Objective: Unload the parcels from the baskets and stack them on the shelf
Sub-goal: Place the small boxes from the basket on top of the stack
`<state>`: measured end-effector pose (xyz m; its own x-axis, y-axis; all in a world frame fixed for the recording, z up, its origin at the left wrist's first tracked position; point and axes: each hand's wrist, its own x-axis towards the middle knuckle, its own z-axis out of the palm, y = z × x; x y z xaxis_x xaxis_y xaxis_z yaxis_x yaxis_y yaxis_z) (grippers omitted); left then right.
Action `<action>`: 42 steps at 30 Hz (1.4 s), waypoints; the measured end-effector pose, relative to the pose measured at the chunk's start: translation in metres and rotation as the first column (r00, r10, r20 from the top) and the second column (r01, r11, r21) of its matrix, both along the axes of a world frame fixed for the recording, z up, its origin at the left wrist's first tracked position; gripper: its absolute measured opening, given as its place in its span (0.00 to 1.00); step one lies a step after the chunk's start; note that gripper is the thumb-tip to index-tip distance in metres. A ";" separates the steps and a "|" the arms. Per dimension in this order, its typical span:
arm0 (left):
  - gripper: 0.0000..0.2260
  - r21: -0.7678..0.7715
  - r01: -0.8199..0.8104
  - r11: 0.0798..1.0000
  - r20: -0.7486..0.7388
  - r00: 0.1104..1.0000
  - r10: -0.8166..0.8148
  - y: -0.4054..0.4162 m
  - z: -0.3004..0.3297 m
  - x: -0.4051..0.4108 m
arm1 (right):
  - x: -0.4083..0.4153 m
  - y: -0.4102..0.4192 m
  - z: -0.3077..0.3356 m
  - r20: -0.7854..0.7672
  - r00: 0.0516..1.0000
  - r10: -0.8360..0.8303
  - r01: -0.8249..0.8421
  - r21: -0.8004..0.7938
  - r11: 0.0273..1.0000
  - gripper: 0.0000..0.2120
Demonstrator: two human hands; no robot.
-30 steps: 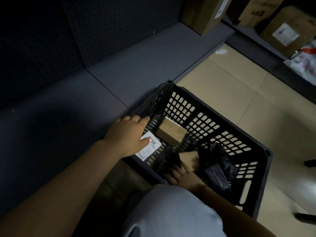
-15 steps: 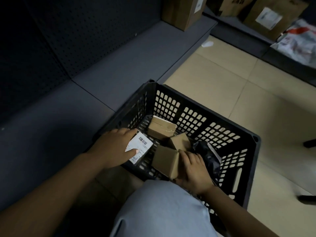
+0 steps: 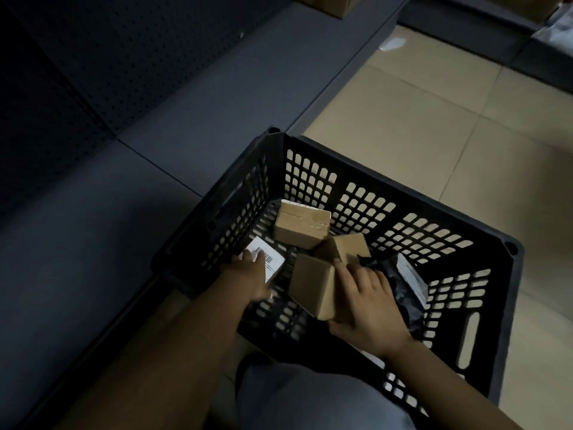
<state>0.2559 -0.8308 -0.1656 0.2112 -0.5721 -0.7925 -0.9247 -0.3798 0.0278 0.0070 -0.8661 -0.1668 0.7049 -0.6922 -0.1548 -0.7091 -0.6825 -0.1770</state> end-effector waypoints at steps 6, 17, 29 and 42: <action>0.53 0.172 -0.086 0.981 0.066 0.995 0.076 -0.010 -0.039 -0.012 | -0.018 -0.003 -0.019 -0.053 0.996 0.072 -0.074 -0.029 0.997 0.49; 0.55 0.136 -0.178 0.975 0.135 0.978 0.159 -0.037 -0.071 -0.003 | -0.008 -0.008 -0.031 -0.095 0.993 0.071 -0.071 0.003 0.997 0.48; 0.45 -0.124 -0.034 0.992 0.150 0.987 0.052 -0.032 0.011 0.001 | 0.000 -0.011 0.025 0.138 0.990 -0.020 -0.006 0.179 0.984 0.49; 0.37 -0.555 -0.221 0.802 0.151 0.921 0.359 0.033 0.197 -0.023 | 0.000 0.020 0.194 0.486 0.870 0.081 -0.083 -0.019 0.996 0.51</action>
